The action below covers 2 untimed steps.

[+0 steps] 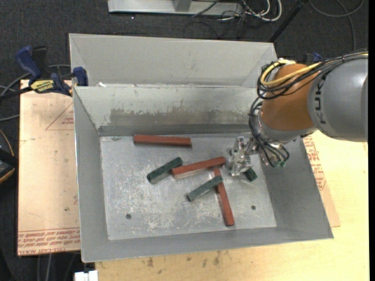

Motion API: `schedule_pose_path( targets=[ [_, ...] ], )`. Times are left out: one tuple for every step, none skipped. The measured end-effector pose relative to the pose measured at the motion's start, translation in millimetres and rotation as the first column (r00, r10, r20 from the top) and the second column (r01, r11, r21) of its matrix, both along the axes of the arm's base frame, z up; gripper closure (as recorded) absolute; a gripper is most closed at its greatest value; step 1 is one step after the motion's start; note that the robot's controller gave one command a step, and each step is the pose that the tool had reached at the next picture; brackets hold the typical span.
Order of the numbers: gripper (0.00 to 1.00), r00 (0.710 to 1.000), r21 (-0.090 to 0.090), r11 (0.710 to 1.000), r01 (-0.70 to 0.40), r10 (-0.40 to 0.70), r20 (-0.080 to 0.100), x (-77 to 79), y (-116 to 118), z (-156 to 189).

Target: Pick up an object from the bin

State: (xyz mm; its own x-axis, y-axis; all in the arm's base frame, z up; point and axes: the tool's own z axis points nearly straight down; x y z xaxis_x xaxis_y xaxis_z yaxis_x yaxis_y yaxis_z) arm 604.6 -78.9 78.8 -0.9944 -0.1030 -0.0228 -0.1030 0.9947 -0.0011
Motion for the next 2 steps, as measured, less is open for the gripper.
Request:
schedule_pose_path(
  targets=[
    [0.00, 1.000, -0.002, 1.000, 0.000, 0.000, -0.010, -3.0, -1.2, -3.0],
    [0.00, 1.000, -0.002, 1.000, 0.000, 0.000, -0.010, -2.9, -1.2, -3.0]
  ],
)
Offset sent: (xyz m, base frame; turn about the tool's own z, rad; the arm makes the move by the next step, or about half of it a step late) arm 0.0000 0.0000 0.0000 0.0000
